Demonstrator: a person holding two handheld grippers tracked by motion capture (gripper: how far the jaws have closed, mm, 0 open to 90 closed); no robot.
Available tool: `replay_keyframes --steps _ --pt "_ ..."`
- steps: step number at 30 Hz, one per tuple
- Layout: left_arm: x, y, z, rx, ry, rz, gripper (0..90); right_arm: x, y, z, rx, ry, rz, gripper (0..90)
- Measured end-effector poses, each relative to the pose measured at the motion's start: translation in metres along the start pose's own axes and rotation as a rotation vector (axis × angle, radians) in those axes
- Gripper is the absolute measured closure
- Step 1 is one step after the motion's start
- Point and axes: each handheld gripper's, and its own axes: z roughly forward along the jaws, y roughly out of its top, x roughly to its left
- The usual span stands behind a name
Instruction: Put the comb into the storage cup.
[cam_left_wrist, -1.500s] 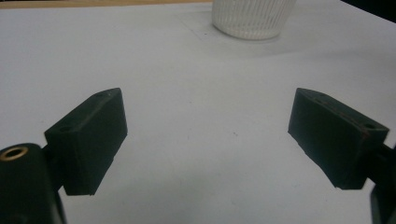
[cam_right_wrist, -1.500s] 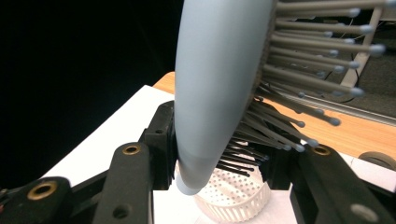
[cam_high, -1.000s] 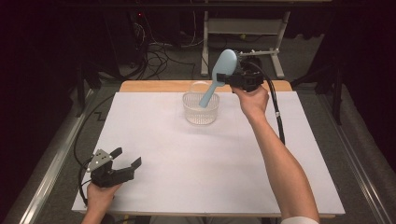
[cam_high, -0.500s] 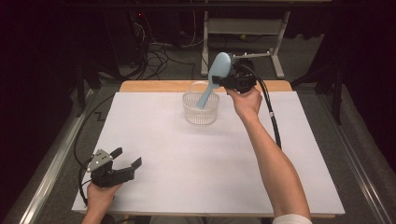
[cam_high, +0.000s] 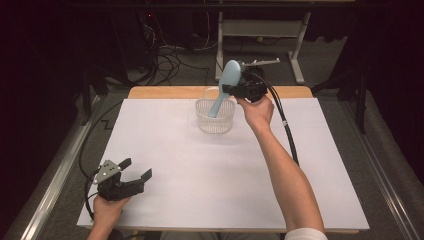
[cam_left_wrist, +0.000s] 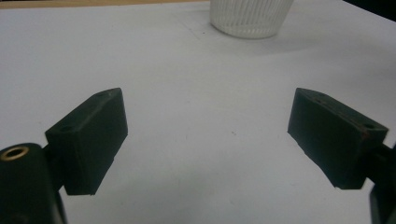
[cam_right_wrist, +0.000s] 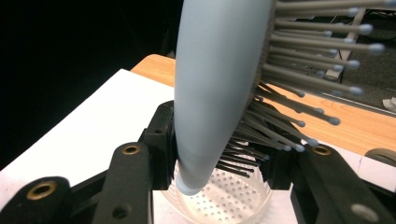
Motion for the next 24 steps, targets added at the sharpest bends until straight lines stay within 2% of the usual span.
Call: replay_keyframes --steps 24 --pt "0.003 0.0 -0.001 -0.003 0.002 -0.009 11.3 0.007 -0.011 0.026 0.043 -0.013 -0.002 55.0"
